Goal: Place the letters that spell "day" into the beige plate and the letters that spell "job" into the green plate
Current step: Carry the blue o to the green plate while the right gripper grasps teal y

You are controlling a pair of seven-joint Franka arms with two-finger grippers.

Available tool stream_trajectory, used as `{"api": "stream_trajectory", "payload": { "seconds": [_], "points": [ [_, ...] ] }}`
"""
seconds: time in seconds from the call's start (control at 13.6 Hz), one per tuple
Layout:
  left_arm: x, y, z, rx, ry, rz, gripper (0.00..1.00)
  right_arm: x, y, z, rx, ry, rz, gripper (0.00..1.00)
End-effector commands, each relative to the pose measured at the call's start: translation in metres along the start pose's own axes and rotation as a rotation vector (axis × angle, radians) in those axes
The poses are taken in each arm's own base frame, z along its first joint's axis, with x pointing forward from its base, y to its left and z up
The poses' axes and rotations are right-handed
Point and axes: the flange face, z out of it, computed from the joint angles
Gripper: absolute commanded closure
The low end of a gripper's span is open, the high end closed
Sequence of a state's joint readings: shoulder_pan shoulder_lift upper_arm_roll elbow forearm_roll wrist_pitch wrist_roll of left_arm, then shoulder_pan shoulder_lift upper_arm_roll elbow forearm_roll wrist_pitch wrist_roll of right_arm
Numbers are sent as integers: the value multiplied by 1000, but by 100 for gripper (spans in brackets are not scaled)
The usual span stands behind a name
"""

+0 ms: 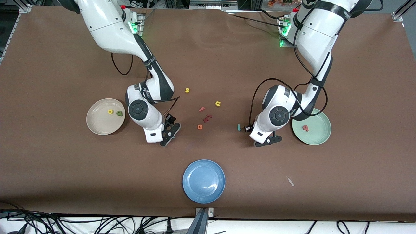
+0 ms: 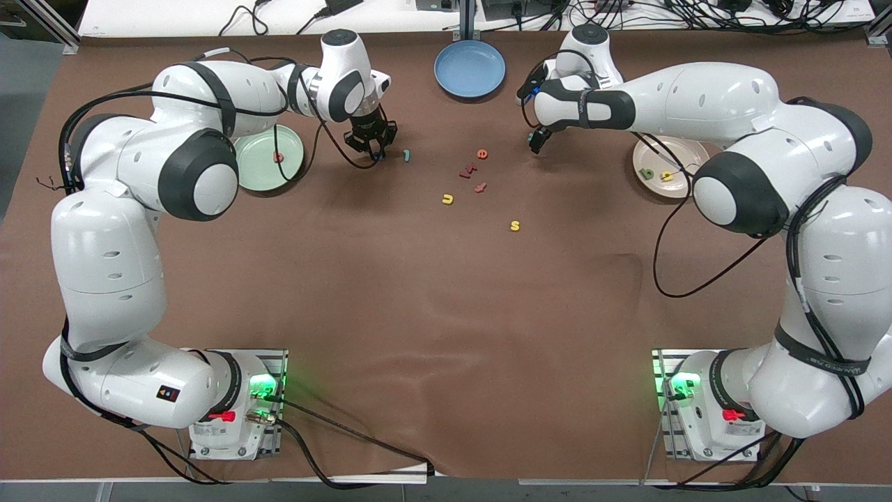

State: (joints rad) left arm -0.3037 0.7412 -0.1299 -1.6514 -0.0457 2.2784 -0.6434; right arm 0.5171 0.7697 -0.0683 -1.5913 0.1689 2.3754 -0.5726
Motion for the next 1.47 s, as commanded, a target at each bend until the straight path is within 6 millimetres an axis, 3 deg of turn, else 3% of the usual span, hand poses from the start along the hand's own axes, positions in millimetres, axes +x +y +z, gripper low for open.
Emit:
{"api": "stream_trajectory", "payload": {
  "seconds": [0.0,0.15,0.29,0.51,0.66,0.81,1.03,1.4],
  "points": [
    [0,2,3,11,18,29,82,10,1,8,14,16,-11,4],
    [1,1,2,11,20,27,91,11,1,9,14,16,-11,13],
    [4,-1,-7,8,26,25,95,14,1,8,11,21,-12,19],
    [10,-11,-49,3,43,67,95,16,2,7,9,25,-5,24],
    [18,-39,-87,25,10,93,95,21,-5,8,17,30,-2,28],
    [26,-79,-113,59,-63,132,95,20,-5,11,19,25,-2,28],
    [45,-141,-117,70,-137,159,95,19,-5,11,20,24,-2,29],
    [73,-235,-104,138,-174,246,96,21,-11,13,25,17,-9,57]
  ]
}}
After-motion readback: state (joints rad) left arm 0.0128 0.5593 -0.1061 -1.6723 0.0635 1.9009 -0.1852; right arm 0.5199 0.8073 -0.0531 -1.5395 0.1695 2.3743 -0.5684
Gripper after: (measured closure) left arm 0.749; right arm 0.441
